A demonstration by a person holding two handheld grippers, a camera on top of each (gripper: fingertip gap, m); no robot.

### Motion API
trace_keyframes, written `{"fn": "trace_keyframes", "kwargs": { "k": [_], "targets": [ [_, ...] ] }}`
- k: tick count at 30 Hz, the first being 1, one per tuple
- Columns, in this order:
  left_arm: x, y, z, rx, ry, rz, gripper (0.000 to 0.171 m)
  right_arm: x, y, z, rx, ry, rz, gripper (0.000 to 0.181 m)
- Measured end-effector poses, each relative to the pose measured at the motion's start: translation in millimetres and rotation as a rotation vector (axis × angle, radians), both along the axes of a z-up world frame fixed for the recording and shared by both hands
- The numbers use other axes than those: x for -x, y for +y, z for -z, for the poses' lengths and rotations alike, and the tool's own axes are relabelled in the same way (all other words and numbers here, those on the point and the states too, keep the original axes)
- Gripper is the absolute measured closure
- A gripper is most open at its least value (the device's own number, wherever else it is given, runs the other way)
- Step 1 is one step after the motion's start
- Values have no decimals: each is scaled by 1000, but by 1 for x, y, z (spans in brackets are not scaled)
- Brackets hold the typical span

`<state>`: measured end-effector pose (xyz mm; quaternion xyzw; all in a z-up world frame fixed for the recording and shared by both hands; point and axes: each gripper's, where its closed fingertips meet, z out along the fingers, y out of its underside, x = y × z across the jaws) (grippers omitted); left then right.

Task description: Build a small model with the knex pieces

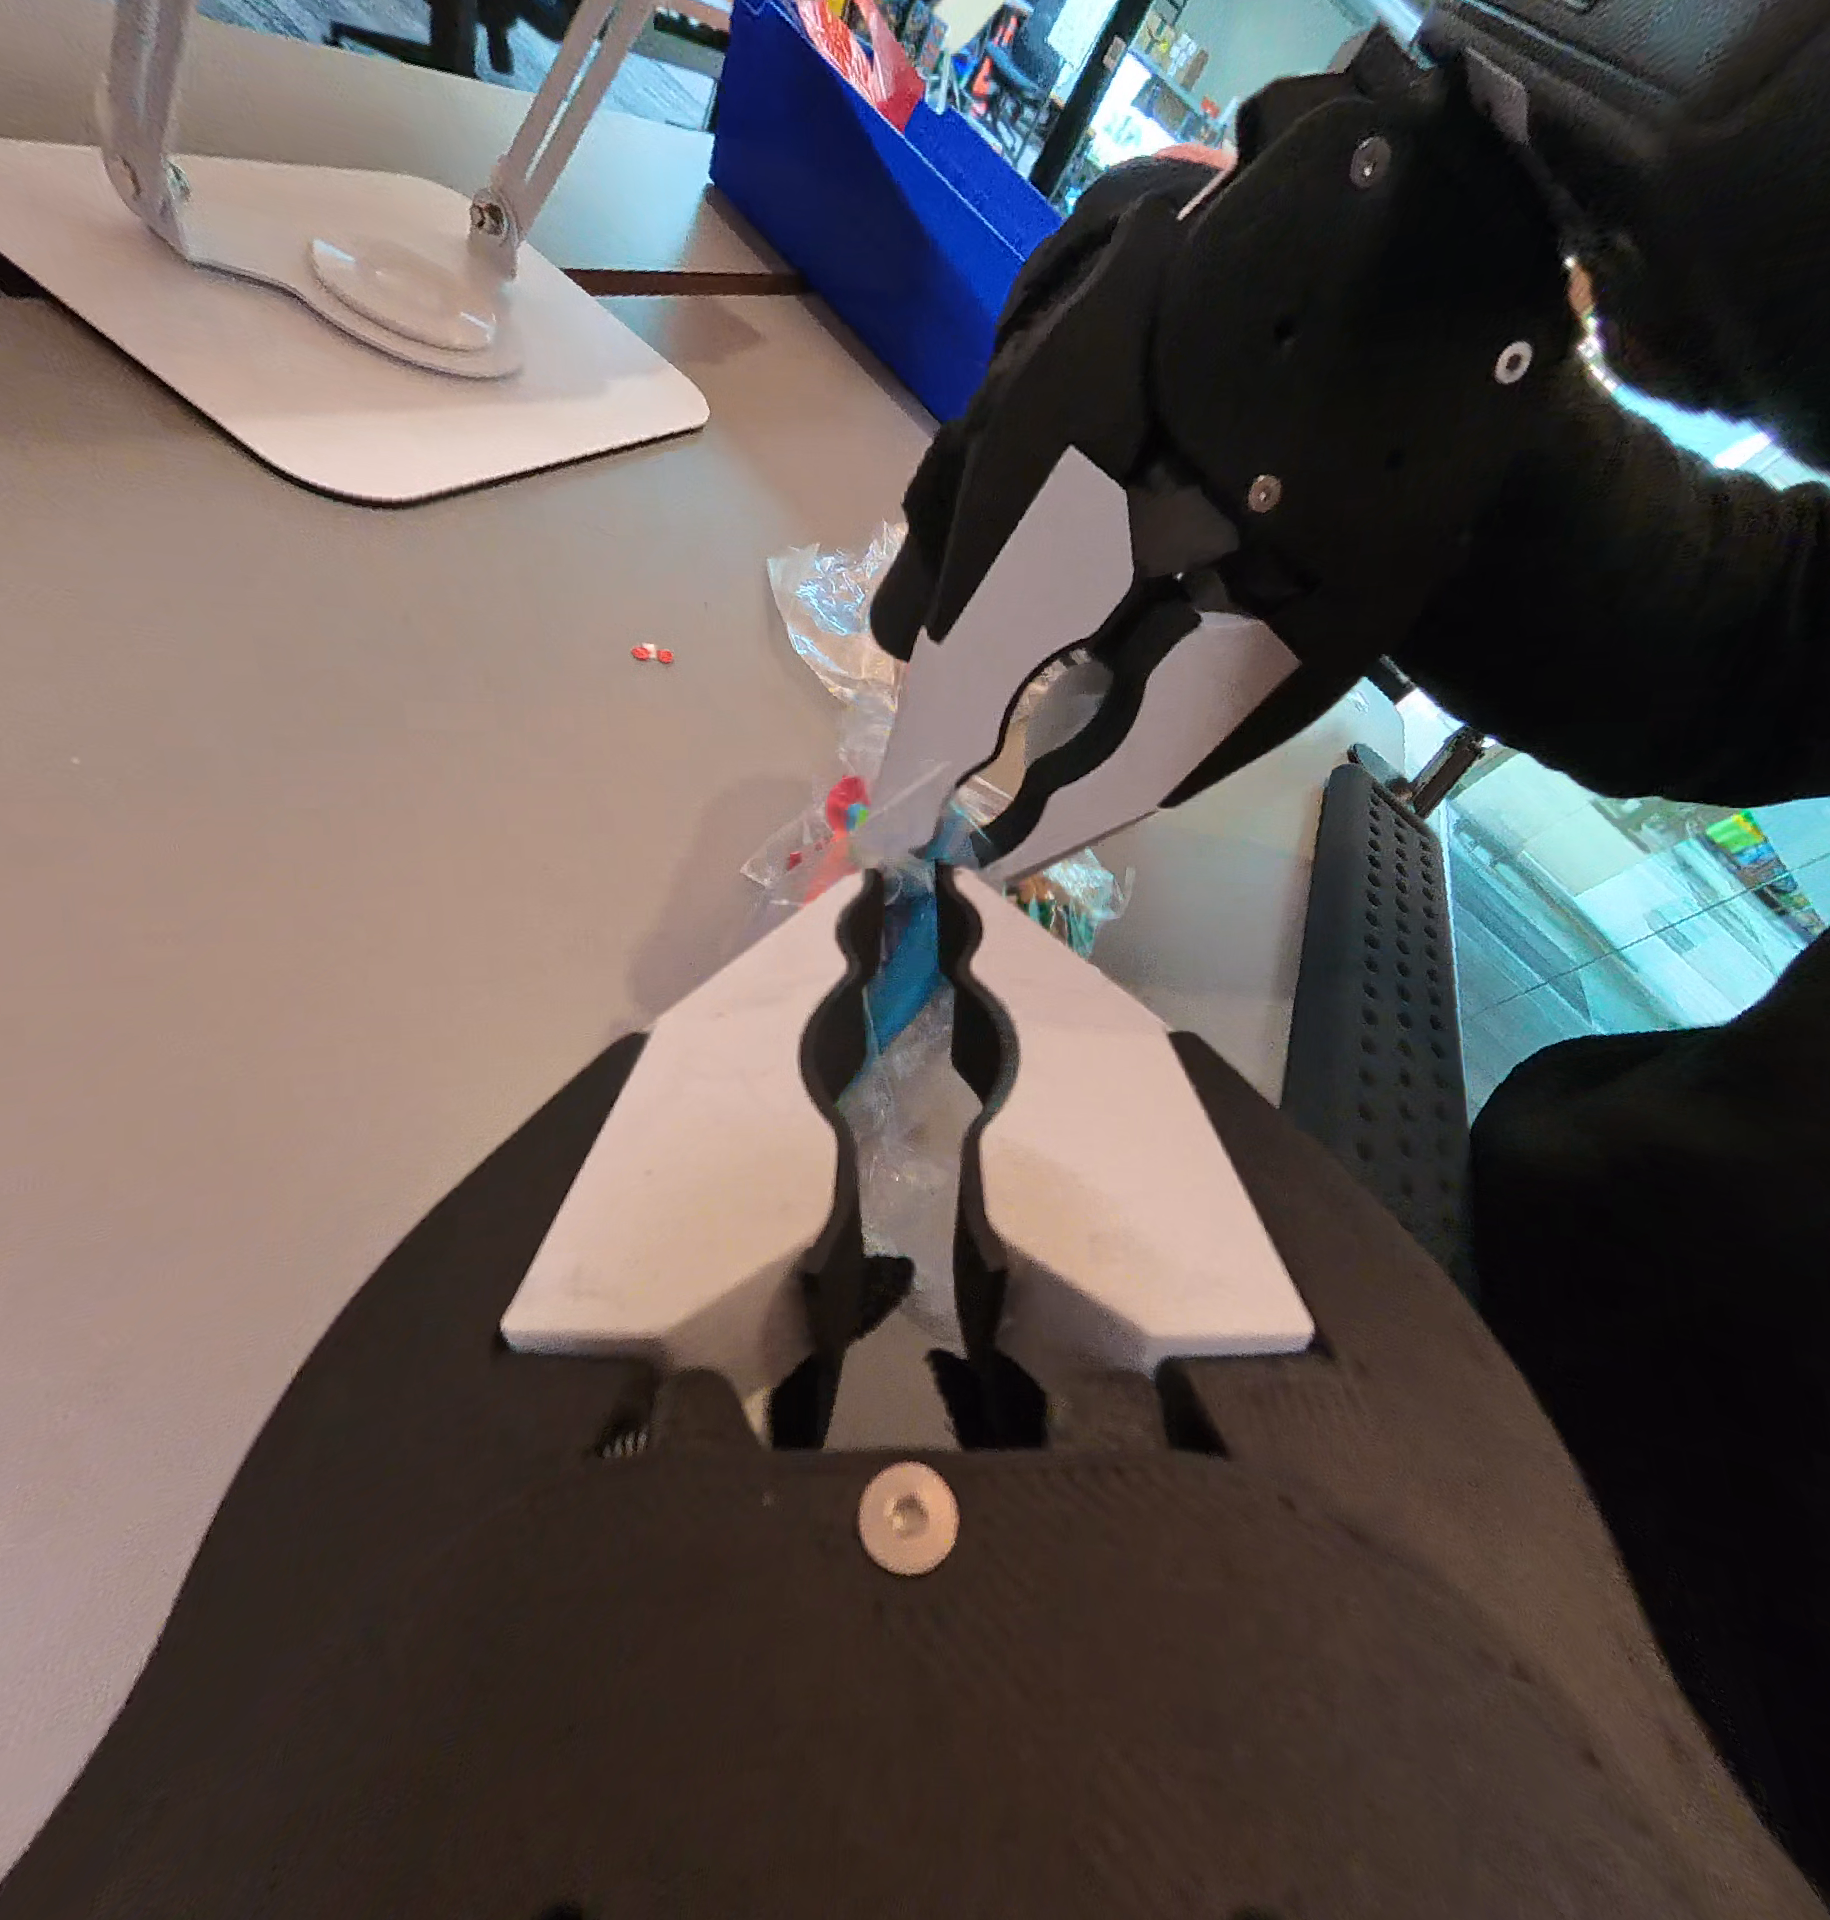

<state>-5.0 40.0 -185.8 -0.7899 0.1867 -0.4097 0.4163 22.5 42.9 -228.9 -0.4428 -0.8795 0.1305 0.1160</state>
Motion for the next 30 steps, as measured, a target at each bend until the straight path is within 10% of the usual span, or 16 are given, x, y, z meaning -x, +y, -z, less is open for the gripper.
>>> {"fn": "trace_keyframes", "kwargs": {
  "k": [9,19,30],
  "targets": [
    [-4,-7,-6,-66,-10,3,171,-20,19,-23,140,102,200,130],
    [-4,-8,-11,-80,-51,7,171,-26,14,0,313,113,258,181],
    [10,-12,-64,-231,-4,-74,171,-13,19,-73,124,175,191,181]
  ]
}}
